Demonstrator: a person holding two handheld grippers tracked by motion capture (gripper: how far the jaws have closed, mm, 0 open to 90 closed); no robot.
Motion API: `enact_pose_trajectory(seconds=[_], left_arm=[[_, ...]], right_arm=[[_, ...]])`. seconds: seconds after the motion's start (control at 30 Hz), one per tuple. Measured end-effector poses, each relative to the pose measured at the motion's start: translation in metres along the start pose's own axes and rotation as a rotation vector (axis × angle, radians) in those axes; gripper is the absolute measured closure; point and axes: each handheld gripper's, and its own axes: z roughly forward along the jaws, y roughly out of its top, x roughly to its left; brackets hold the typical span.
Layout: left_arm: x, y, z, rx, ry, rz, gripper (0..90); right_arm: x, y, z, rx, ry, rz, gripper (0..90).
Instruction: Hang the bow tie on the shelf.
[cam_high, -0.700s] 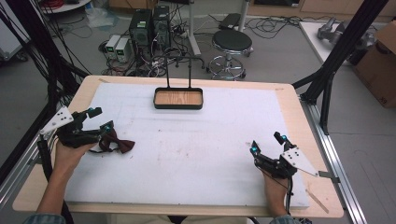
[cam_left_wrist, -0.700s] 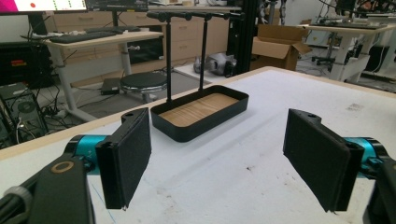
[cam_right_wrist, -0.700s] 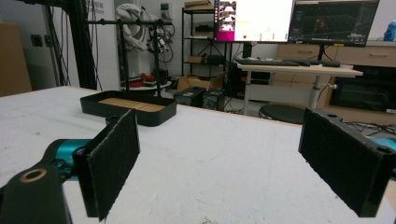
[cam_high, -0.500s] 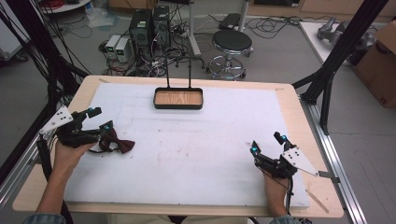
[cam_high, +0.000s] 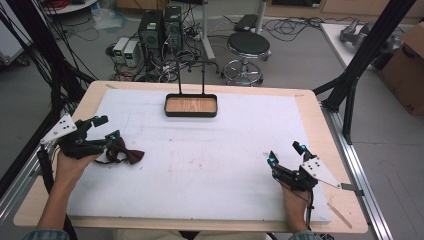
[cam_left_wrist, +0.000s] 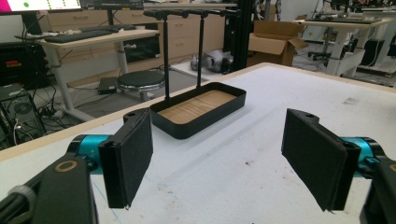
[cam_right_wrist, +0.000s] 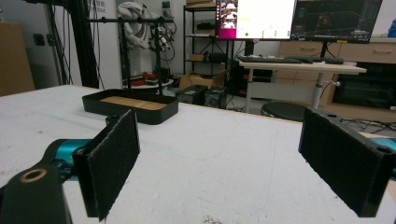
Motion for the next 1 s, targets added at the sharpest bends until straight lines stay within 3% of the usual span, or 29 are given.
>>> enact_pose_trajectory(seconds=[0.2,0.37,0.7,1.0], left_arm=[[0.001,0.000,-0.001,0.023,0.011,0.012,26.2],[0.002,0.001,0.000,0.033,-0.005,0.012,28.8],[0.006,-0.001,-0.001,0.110,-0.039,0.033,32.5],[0.011,-0.018,0.007,0.259,-0.108,0.016,40.1]], right_arm=[[-0.001,0.000,0.000,0.002,0.001,0.000,11.7],[-0.001,0.000,0.000,0.004,0.001,-0.002,11.7],[-0.001,0.000,0.000,0.009,0.002,0.003,11.7],[-0.001,-0.001,0.001,0.014,0.003,0.011,11.7]])
